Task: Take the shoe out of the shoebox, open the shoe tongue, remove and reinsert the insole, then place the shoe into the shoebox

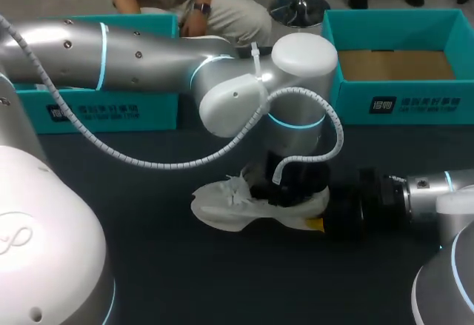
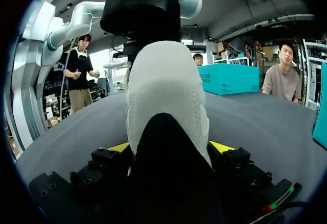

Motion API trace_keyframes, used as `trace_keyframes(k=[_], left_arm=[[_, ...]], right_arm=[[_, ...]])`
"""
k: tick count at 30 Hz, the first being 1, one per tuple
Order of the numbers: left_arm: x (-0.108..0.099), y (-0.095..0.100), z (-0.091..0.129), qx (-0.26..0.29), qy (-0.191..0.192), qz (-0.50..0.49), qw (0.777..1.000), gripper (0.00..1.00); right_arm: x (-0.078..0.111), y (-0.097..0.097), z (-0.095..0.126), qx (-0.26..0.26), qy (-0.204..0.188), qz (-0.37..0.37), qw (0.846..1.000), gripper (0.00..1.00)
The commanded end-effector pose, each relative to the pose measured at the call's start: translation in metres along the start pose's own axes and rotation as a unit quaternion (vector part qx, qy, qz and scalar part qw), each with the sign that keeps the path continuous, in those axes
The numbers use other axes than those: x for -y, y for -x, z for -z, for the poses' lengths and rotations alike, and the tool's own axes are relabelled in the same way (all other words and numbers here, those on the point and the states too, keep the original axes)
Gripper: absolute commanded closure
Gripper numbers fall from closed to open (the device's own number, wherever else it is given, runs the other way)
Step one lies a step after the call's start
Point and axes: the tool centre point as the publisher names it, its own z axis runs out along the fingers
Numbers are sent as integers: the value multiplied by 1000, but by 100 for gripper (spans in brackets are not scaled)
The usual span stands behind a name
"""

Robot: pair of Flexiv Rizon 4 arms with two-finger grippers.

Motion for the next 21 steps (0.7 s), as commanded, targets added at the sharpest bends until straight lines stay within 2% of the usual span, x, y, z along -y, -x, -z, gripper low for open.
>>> trace_keyframes(k=[1, 3, 5, 6, 10, 21], left_arm=[[4, -6, -24, 20, -8, -7, 1000, 66], [1, -6, -27, 49, -9, 2, 999, 69], [-1, -7, -27, 66, -11, 2, 998, 87], [-2, -7, -27, 78, -11, 2, 997, 100], [-5, -10, -26, 105, -7, -2, 994, 100], [-9, -13, -16, 126, -6, 8, 992, 100]], right_arm=[[4, -2, -2, 2, -1, -1, 1000, 100], [4, -2, -2, 2, -1, -1, 1000, 100], [4, -2, -2, 2, -1, -1, 1000, 100], [4, -2, -2, 2, -1, -1, 1000, 100], [4, -2, -2, 2, -1, -1, 1000, 100], [4, -2, -2, 2, -1, -1, 1000, 100]])
